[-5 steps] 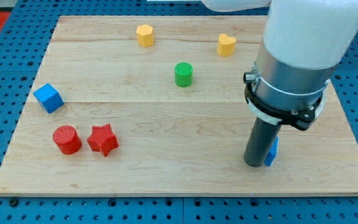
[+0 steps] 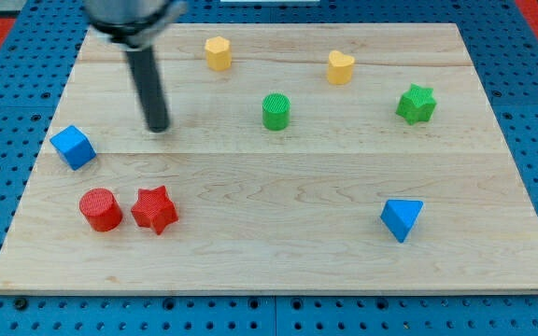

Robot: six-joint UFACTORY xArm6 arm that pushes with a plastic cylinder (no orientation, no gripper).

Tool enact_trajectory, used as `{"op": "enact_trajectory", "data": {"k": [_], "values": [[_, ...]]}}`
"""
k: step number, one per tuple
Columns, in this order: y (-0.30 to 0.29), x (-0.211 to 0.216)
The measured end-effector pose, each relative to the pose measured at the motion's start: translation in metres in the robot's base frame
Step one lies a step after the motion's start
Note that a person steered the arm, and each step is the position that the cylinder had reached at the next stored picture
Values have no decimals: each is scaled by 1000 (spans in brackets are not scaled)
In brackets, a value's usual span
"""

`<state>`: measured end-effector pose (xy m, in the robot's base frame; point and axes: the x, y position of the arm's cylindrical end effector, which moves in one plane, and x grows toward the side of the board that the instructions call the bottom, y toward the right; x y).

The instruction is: Move the cube to the top of the triangle

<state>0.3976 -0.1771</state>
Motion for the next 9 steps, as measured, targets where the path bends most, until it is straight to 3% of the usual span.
{"op": "enact_trajectory", "data": {"k": [1, 3, 4, 6, 7, 9], "values": [[-72, -10], [-127, -9], [-128, -1], [-93, 82], [-99, 47], [-54, 30]]}}
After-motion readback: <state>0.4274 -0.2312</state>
